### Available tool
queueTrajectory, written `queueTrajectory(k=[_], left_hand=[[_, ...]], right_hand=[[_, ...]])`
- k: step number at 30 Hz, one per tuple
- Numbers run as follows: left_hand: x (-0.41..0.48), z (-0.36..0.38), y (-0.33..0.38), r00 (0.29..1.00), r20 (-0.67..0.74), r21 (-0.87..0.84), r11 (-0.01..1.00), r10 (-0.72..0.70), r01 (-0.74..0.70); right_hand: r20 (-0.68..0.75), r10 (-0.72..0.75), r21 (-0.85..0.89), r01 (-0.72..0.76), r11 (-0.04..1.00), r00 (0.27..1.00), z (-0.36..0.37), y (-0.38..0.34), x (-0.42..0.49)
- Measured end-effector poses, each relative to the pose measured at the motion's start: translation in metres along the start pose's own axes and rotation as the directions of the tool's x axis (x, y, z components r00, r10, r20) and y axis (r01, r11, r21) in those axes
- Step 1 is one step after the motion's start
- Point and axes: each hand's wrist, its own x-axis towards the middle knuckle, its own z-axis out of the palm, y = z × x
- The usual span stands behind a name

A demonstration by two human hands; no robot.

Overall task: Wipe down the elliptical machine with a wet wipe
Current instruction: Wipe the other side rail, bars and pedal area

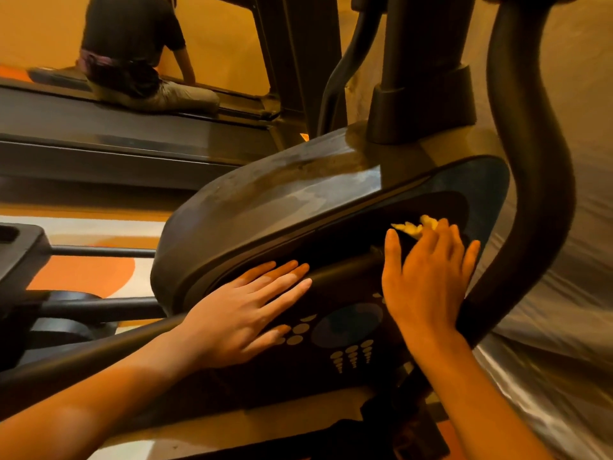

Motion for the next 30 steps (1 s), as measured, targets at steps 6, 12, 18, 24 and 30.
queueTrajectory(k=[6,12,18,24,30], left_hand=[[0.002,0.000,0.001,1.000,-0.003,0.022,1.000,-0.005,0.005],[0.001,0.001,0.002,1.000,-0.024,0.034,0.999,0.003,-0.002],[0.001,0.002,0.002,1.000,-0.008,0.041,0.999,-0.007,0.007],[0.001,0.000,0.002,1.000,0.006,0.064,0.998,-0.010,0.009],[0.001,0.000,0.002,1.000,0.002,0.060,0.998,-0.012,0.012]], right_hand=[[-0.106,0.005,0.154,0.011,0.988,0.994,0.008,0.008,0.018],[-0.169,-0.211,0.191,0.242,0.951,0.963,0.014,0.015,-0.009],[-0.123,-0.132,0.143,0.149,0.978,0.984,0.012,-0.001,-0.004],[-0.145,-0.200,0.157,0.222,0.962,0.969,0.017,0.008,-0.006],[-0.155,-0.249,0.130,0.269,0.954,0.956,0.017,0.005,-0.025]])
